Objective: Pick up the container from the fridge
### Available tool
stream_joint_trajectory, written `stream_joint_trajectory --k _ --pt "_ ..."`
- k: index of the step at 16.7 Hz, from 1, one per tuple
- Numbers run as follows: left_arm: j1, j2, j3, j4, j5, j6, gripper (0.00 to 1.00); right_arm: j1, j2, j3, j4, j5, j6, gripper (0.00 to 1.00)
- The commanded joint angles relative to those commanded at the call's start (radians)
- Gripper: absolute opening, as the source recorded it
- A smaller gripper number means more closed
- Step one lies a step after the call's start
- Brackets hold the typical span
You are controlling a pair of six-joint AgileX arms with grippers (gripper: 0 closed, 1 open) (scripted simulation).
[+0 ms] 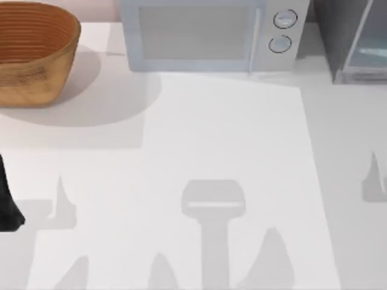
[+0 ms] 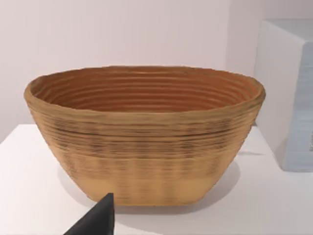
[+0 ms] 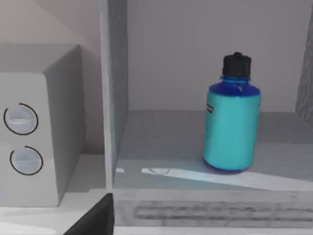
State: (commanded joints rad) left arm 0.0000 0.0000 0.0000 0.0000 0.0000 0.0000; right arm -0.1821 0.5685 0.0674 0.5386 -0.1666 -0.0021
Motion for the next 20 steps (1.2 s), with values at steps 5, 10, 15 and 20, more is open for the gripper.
stream_joint_trajectory --k 5,10,15,20 --pt "0.000 0.000 0.000 0.000 0.000 0.000 1.00 -0.141 0.512 0.039 0.426 -0.136 0.009 1.00" --pt "0.000 0.000 0.000 0.000 0.000 0.000 1.00 -0.261 0.922 0.077 0.791 -0.257 0.017 1.00" --pt "0.000 0.000 0.000 0.000 0.000 0.000 1.00 -0.338 1.181 0.110 1.035 -0.334 0.020 1.00" --pt "0.000 0.000 0.000 0.000 0.000 0.000 1.00 -0.351 1.225 0.117 1.080 -0.347 0.020 1.00"
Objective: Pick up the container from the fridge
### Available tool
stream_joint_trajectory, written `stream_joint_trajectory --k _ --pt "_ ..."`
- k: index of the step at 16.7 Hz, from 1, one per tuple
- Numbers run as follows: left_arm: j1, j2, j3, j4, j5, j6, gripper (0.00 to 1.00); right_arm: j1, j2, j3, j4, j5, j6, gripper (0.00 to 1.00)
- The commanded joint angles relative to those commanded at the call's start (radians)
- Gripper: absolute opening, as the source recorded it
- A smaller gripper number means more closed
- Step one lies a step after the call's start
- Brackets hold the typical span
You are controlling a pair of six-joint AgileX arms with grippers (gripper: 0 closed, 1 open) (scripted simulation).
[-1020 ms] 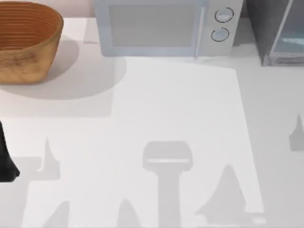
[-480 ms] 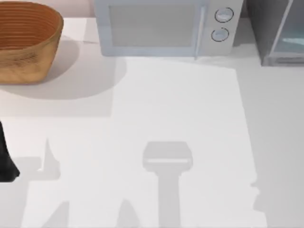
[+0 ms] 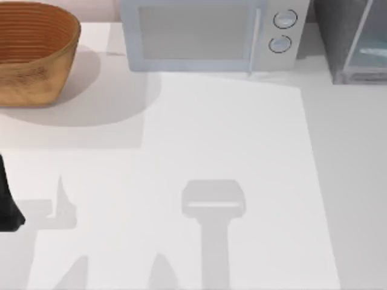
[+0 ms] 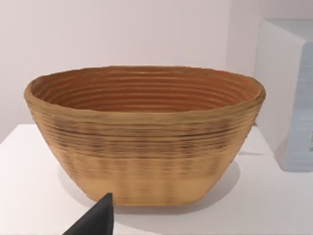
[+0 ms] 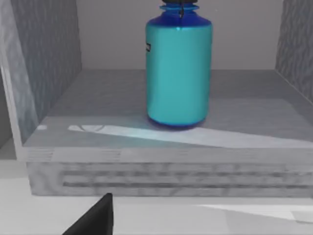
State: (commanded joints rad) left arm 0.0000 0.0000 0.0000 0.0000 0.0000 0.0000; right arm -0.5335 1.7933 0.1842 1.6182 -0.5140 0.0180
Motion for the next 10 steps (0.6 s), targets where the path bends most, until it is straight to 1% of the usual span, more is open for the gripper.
stream_joint_trajectory --k 3,5,7,10 --pt "0.000 0.000 0.000 0.000 0.000 0.000 1.00 0.005 -0.001 -0.002 -0.003 0.003 0.000 1.00" --pt "0.000 0.000 0.000 0.000 0.000 0.000 1.00 0.017 0.025 0.033 -0.017 0.018 -0.004 1.00" --pt "0.000 0.000 0.000 0.000 0.000 0.000 1.00 0.042 0.073 0.109 -0.049 0.050 -0.008 1.00" --pt "0.000 0.000 0.000 0.000 0.000 0.000 1.00 0.103 0.172 0.300 -0.133 0.120 -0.011 1.00"
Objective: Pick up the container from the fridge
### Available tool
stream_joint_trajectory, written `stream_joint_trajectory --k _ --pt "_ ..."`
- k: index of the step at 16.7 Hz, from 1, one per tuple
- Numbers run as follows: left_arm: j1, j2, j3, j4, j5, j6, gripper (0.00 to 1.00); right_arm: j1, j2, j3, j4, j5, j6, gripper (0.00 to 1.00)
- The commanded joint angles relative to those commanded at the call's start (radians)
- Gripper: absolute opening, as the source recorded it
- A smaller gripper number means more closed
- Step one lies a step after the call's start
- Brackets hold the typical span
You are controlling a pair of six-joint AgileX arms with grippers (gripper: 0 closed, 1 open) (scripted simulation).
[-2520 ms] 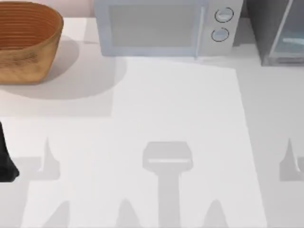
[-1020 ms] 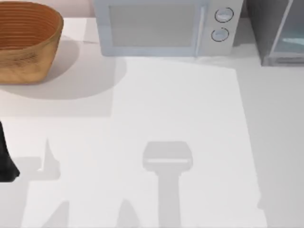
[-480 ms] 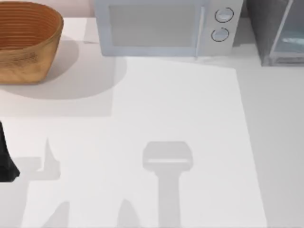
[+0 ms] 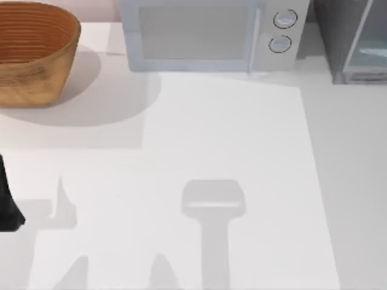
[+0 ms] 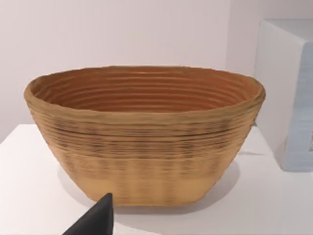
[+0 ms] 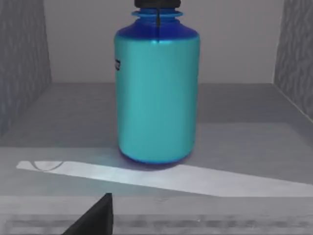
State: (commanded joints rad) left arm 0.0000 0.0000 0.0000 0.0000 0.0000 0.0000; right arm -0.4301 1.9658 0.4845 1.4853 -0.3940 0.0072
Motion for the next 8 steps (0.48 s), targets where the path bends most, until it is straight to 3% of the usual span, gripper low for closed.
stream_joint_trajectory --k 8 --pt "0.000 0.000 0.000 0.000 0.000 0.000 1.00 0.183 0.232 0.494 -0.257 0.183 0.004 1.00"
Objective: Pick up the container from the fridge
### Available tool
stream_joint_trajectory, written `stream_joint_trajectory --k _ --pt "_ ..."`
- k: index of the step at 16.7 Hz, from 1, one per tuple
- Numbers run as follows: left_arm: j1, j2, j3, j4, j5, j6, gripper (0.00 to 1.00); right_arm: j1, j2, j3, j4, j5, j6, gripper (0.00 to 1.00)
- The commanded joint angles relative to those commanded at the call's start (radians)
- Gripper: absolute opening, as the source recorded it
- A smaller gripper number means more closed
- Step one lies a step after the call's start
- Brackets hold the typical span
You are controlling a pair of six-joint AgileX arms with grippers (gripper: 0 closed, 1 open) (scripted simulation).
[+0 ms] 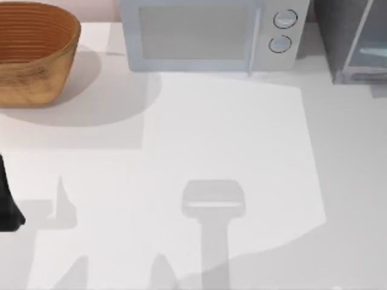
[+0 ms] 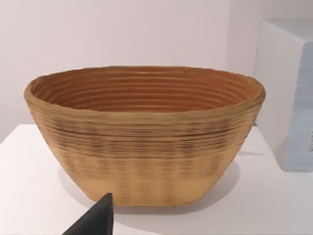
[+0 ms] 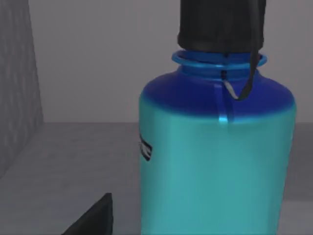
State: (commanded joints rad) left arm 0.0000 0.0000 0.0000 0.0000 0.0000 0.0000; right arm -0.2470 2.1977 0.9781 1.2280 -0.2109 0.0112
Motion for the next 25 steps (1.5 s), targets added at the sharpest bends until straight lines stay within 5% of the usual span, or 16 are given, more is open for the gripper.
stream_joint_trajectory --k 20,25 --pt "0.000 0.000 0.000 0.000 0.000 0.000 1.00 0.042 0.156 0.327 -0.178 0.044 -0.002 1.00" --pt "0.000 0.000 0.000 0.000 0.000 0.000 1.00 0.042 0.156 0.327 -0.178 0.044 -0.002 0.62"
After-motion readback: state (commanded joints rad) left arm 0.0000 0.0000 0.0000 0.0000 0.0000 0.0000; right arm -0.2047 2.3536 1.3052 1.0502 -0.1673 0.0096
